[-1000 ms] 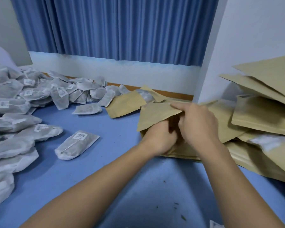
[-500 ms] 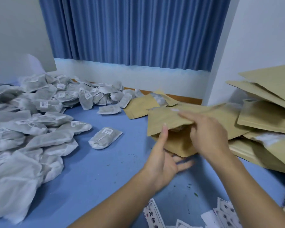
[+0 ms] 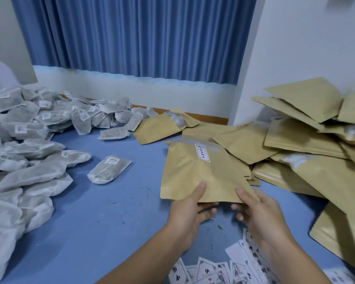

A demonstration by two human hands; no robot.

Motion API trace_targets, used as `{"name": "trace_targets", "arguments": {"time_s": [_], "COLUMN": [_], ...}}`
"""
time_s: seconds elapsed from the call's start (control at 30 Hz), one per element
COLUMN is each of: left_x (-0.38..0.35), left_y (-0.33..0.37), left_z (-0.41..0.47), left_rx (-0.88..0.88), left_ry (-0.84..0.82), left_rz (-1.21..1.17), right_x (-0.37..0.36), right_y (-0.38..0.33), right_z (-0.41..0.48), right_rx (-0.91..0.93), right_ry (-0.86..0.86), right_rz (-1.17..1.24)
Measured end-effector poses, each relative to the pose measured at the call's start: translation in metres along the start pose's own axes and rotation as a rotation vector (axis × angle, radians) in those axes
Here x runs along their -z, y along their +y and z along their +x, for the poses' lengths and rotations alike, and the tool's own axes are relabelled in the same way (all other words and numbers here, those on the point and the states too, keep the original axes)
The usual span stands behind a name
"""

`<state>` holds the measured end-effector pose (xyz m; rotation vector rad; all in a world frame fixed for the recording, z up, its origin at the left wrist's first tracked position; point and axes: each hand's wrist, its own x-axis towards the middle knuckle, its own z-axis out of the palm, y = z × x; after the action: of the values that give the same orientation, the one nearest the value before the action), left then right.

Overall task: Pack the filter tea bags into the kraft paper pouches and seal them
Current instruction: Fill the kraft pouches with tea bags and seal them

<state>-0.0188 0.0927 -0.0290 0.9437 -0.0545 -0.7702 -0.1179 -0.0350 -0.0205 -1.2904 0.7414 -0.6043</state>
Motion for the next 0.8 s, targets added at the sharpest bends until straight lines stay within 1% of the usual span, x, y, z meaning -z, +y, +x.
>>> {"name": "trace_targets", "arguments": {"time_s": [0.07, 0.13, 0.27, 0.4, 0.53, 0.7, 0.8], "left_x": [-0.001, -0.004, -0.006, -0.006, -0.005, -0.006, -0.003], "left_y": [-0.004, -0.008, -0.010, -0.011, -0.011, -0.006, -0.002], "left_z": [-0.004, -0.007, -0.009, -0.010, -0.008, -0.007, -0.007], "left_rx": [0.015, 0.026, -0.043, -0.072, -0.049, -0.056, -0.123], "left_ry": [-0.024, -0.050, -0.015, -0.021, -0.017, -0.054, -0.059], "left_rz": [0.082, 0.134, 0.099, 0.093, 0.111, 0.142, 0.098], "right_x": [-0.001, -0.004, -0.009, -0.012, -0.014, -0.020, -0.016], "right_y": [0.004, 0.005, 0.006, 0.010, 0.015, 0.013, 0.010], "right_z": [-0.003, -0.007, -0.011, -0.014, -0.014, -0.018, -0.016], "right_rx": [0.039, 0.094, 0.085, 0.113, 0.209, 0.229, 0.305], "right_ry": [-0.027, -0.063, -0.142, -0.147, -0.097, -0.078, 0.036], "right_rz": [0.093, 0.126, 0.133, 0.117, 0.054, 0.123, 0.148]}}
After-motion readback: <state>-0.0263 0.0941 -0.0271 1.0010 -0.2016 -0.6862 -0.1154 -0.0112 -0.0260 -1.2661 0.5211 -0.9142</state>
